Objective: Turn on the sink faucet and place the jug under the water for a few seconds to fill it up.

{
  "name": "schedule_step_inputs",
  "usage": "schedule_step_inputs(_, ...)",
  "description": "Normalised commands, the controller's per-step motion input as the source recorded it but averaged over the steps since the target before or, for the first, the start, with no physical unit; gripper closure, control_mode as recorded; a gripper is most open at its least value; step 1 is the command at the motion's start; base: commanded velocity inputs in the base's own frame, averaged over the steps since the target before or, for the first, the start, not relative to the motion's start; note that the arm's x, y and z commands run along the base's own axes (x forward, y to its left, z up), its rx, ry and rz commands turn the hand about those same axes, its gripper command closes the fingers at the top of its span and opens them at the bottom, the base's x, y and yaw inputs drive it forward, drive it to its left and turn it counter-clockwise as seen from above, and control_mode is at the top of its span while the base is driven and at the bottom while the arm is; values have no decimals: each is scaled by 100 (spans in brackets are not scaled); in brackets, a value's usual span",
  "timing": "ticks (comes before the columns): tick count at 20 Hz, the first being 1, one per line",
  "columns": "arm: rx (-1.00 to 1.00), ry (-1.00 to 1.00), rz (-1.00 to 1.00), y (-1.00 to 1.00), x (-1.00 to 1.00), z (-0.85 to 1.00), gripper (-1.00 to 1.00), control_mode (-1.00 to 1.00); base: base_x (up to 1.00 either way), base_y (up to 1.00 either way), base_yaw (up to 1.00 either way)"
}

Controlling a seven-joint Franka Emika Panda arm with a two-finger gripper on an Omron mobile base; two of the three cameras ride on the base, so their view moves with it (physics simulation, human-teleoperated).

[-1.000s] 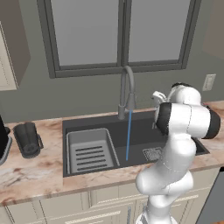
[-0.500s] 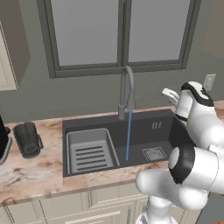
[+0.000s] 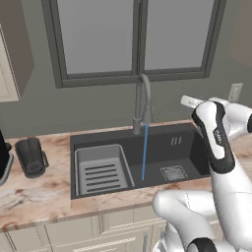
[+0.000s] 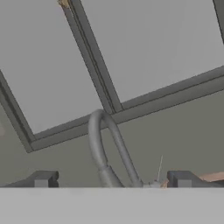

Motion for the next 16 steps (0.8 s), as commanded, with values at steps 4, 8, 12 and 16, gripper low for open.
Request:
schedule_step_inputs(4,-38,-6,4,46,-100,93,-100,-100,0,0,0)
schedule_step_inputs(8,-48,-4,6,81,-97,43,-100,-100,0,0,0)
schedule_step_inputs(12,-55,-4,11,97,-87,9,-100,-100,0,0,0)
schedule_step_inputs(16,-58,0,10,100,-74,0,-100,-100,0,0,0)
